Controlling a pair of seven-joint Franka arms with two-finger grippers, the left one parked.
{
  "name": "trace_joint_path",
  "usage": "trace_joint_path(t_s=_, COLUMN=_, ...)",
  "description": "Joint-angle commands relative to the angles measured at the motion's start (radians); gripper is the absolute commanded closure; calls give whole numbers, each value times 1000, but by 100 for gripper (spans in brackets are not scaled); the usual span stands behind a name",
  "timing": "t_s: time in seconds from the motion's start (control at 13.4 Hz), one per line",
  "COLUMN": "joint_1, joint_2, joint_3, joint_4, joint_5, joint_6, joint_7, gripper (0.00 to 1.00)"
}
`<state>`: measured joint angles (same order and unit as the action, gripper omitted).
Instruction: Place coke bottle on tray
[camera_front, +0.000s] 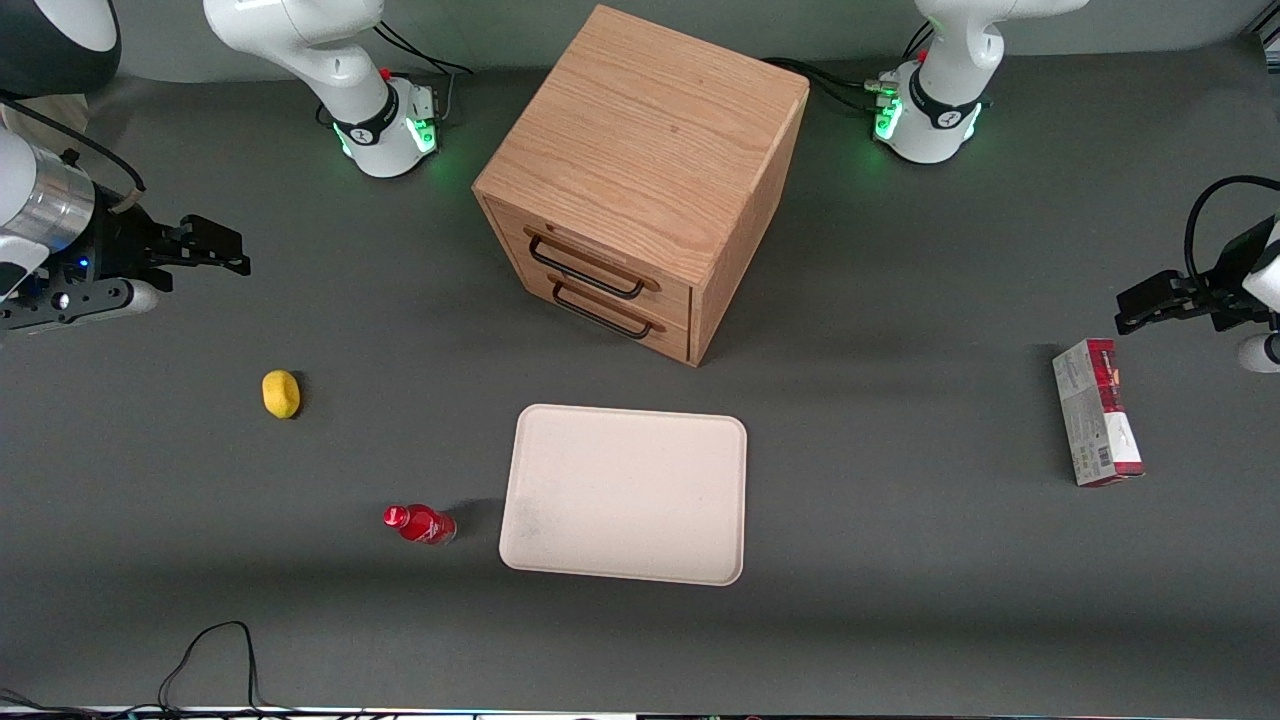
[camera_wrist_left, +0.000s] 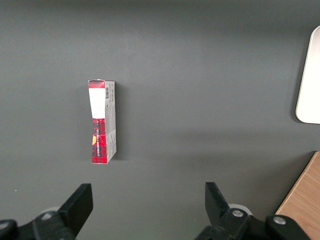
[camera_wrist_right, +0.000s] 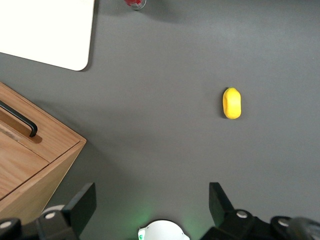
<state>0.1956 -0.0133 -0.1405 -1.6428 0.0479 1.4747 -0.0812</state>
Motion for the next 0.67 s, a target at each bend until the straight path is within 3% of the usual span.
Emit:
trace_joint_path(t_s=0.0, joint_1=-4, joint_2=15, joint_3=-4, joint_4=35, joint_5=10, joint_6=-24, joint_7=-5, gripper=0)
trace_joint_path(t_s=0.3, joint_1=-4, joint_2=87, joint_3=-2, joint_4=145, joint_5=9, joint_6=-59, joint_7=4, gripper=0)
trace_joint_path(t_s=0.6, joint_1=11, joint_2=434, joint_3=2, joint_4=634, joint_5=15, joint_6=-275, joint_7=53, gripper=0)
